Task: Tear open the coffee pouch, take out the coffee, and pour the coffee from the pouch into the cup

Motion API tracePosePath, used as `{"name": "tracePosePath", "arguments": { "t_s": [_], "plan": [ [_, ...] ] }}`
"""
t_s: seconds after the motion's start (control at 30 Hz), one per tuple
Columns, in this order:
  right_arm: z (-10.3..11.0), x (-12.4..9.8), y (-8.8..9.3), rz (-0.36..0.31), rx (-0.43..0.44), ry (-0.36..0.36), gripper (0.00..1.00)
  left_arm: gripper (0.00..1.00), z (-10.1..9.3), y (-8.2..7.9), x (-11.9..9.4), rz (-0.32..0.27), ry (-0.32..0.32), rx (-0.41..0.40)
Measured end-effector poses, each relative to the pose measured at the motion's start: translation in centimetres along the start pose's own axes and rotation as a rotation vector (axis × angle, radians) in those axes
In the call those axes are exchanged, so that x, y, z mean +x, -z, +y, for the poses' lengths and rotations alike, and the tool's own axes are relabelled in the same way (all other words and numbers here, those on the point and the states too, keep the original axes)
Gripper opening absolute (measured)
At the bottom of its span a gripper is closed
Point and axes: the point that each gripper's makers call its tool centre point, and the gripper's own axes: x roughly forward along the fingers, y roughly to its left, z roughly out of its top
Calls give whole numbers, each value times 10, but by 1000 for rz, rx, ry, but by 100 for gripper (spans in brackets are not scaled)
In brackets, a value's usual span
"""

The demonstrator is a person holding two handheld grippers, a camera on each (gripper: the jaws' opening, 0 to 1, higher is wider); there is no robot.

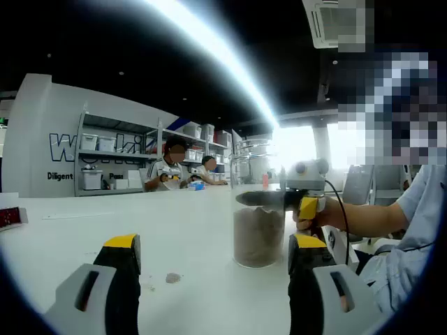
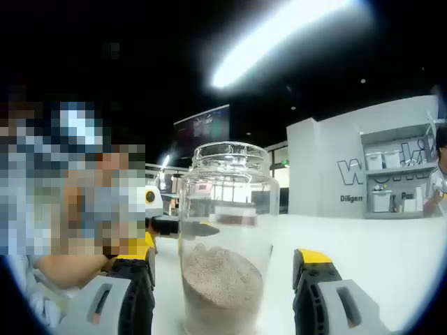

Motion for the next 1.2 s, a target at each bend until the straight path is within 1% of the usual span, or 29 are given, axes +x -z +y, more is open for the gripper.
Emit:
{"name": "tracePosePath", "arguments": {
  "t_s": [0.2, 0.43, 0.6, 0.7, 0.9, 1.2],
  "plan": [
    [7, 4, 3, 17, -13, -4, 80, 88, 0, 0, 0, -1, 2, 2],
    [9, 8, 4, 22, -11, 8, 77, 88, 0, 0, 0, -1, 1, 3],
    [6, 7, 4, 24, -19, 8, 77, 88, 1, 0, 0, -1, 3, 4],
    [0, 6, 4, 18, -20, 16, 76, 88, 1, -1, 0, -4, 4, 2],
    [-1, 6, 4, 20, -24, 18, 76, 88, 1, -1, -1, -5, 5, 3],
    [2, 4, 3, 16, -31, 20, 74, 88, 0, -1, -1, -8, 4, 2]
  ]
}}
